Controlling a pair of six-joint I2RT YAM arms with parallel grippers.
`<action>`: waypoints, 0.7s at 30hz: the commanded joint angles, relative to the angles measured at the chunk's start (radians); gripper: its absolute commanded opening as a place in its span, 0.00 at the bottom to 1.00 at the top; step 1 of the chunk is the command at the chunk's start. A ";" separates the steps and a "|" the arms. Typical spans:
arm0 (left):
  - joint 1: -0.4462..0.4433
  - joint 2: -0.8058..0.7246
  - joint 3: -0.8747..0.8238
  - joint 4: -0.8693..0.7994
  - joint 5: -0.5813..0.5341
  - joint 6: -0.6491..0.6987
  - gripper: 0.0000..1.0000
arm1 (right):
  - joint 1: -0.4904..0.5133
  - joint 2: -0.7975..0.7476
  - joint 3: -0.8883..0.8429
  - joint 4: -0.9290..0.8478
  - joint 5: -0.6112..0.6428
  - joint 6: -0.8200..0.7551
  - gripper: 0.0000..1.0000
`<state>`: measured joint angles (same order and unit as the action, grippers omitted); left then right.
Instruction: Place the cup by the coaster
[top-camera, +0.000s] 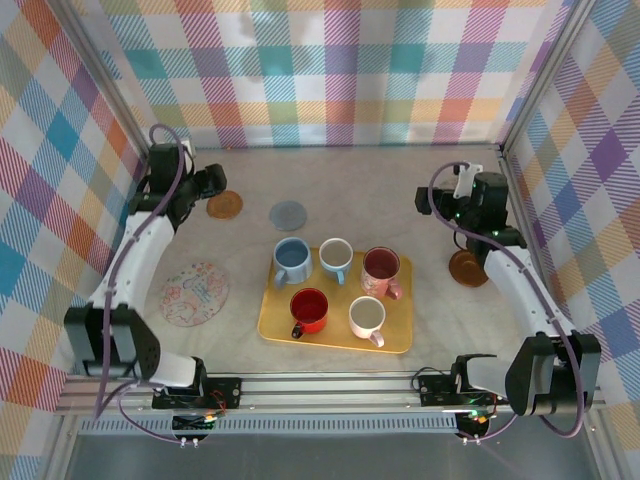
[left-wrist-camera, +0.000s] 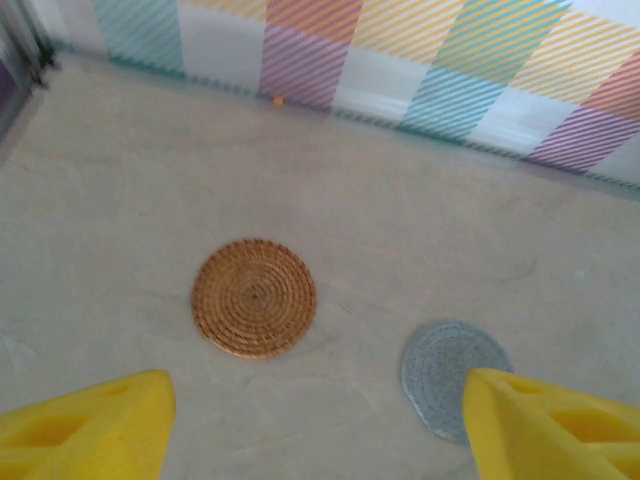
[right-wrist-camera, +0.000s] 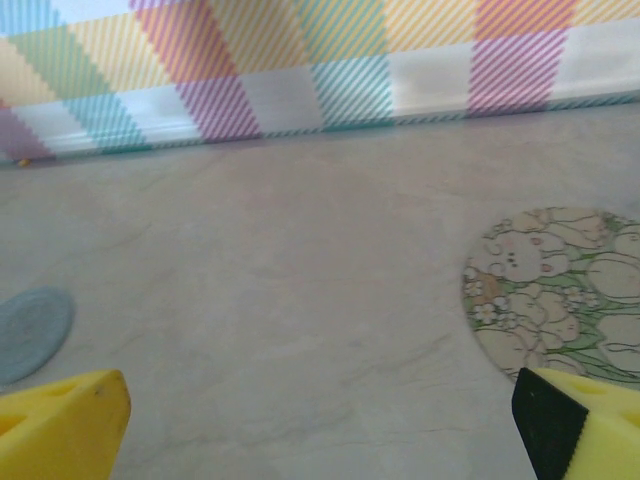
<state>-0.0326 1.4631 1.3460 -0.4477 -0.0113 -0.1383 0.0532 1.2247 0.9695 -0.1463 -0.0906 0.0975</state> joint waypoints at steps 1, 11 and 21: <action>-0.013 0.117 0.103 -0.197 0.060 -0.017 0.65 | 0.014 0.025 0.081 -0.191 -0.097 0.011 0.99; -0.140 0.440 0.228 -0.160 0.164 -0.023 0.00 | 0.061 0.055 0.131 -0.254 -0.117 0.034 0.99; -0.247 0.751 0.433 -0.170 0.167 -0.042 0.00 | 0.083 0.082 0.126 -0.256 -0.100 0.042 0.99</action>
<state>-0.2619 2.1799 1.7092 -0.5823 0.1463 -0.1688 0.1307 1.3014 1.0756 -0.3908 -0.1848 0.1242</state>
